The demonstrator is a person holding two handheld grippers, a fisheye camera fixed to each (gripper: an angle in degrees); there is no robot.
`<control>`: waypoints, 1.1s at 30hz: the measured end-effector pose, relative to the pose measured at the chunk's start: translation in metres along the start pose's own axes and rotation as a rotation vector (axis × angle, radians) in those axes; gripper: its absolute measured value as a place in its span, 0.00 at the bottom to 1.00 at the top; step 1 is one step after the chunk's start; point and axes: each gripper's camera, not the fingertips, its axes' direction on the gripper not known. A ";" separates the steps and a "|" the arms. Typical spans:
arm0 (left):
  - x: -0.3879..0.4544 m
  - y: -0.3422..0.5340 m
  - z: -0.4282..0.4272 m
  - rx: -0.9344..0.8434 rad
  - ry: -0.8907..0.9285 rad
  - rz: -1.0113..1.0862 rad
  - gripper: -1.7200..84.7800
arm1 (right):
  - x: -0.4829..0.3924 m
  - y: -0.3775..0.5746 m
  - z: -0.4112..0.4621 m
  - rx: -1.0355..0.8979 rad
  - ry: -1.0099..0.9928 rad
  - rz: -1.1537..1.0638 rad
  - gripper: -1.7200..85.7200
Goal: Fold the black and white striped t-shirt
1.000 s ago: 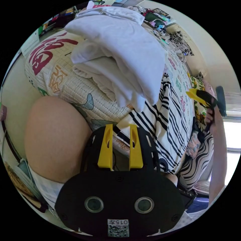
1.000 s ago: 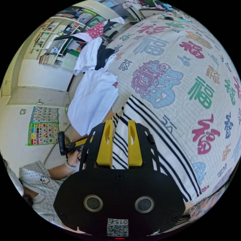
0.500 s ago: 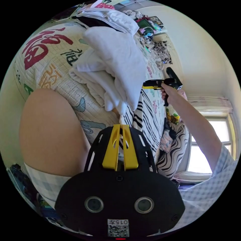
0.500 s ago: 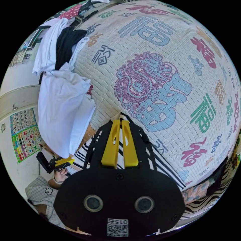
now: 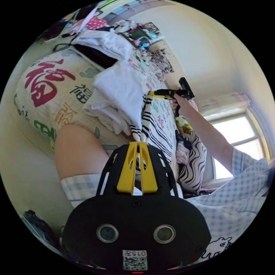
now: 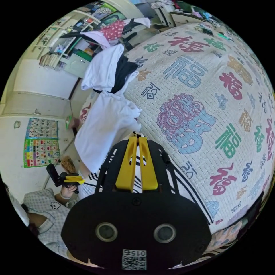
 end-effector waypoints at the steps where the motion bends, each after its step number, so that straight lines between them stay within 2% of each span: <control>1: 0.014 0.006 0.006 -0.014 0.006 0.050 0.01 | 0.004 0.007 -0.007 0.017 -0.022 0.006 0.02; 5: 0.066 0.029 0.027 -0.058 0.071 0.228 0.01 | 0.043 0.068 -0.062 0.148 -0.177 0.055 0.02; 9: 0.143 0.065 0.060 -0.139 0.071 0.557 0.01 | 0.080 0.145 -0.114 0.284 -0.337 0.040 0.02; 19: 0.260 0.133 0.223 -0.408 0.118 0.996 0.01 | 0.200 0.315 -0.164 0.425 -0.367 0.224 0.02; 22: 0.278 0.151 0.283 -0.519 0.100 1.052 0.01 | 0.235 0.349 -0.160 0.373 -0.291 0.282 0.02; 28: 0.303 0.180 0.363 -0.643 0.013 1.184 0.01 | 0.290 0.404 -0.150 0.405 -0.378 0.351 0.02; 33: 0.302 0.185 0.413 -0.707 -0.044 1.184 0.02 | 0.318 0.443 -0.147 0.474 -0.423 0.367 0.04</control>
